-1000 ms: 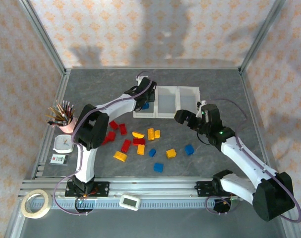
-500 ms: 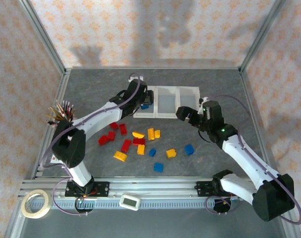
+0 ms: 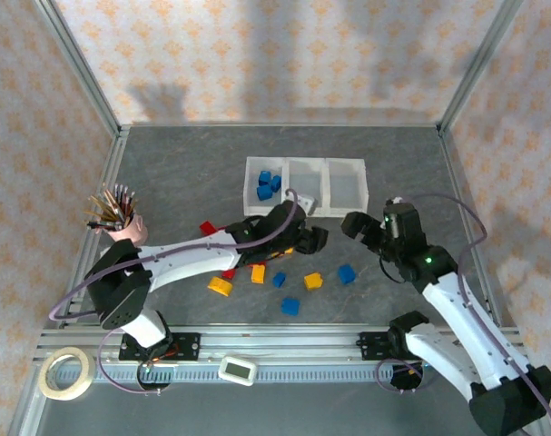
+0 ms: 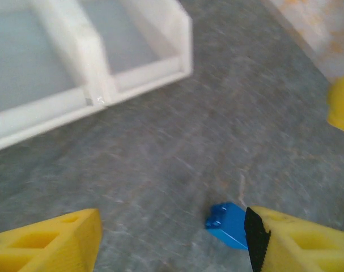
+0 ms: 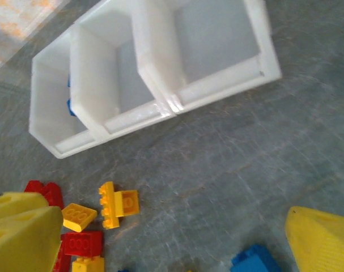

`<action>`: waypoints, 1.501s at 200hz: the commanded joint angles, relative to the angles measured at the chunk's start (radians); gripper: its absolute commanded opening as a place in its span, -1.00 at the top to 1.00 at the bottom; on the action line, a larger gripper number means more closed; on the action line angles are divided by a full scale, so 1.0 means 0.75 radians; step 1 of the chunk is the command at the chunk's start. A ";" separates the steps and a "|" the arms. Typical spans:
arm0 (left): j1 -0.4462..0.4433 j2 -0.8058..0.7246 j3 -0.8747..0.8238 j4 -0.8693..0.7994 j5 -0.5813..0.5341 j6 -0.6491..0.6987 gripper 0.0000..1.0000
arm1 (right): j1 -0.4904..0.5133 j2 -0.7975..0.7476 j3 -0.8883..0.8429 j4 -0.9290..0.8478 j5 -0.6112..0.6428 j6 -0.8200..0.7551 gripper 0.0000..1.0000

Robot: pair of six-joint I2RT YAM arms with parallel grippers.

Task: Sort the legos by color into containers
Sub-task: Pick up the lego from the middle-left of the table.

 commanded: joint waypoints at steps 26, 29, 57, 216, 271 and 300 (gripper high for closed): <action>-0.087 0.143 -0.029 0.213 0.083 0.117 -0.39 | -0.006 -0.111 -0.019 -0.259 0.124 0.114 -1.00; -0.091 0.152 -0.026 0.215 0.084 0.118 -0.40 | -0.006 -0.119 -0.021 -0.264 0.125 0.120 -1.00; -0.128 0.225 -0.028 0.297 0.130 0.121 -0.39 | -0.006 -0.191 -0.030 -0.310 0.142 0.169 -1.00; -0.217 0.643 0.302 0.096 0.014 0.274 -0.50 | -0.004 -0.345 -0.042 -0.396 0.157 0.252 -1.00; -0.217 0.646 0.301 0.098 -0.009 0.294 -0.05 | -0.006 -0.347 -0.040 -0.386 0.160 0.241 -1.00; -0.217 0.632 0.300 0.102 -0.010 0.289 0.09 | -0.005 -0.347 -0.045 -0.369 0.155 0.236 -1.00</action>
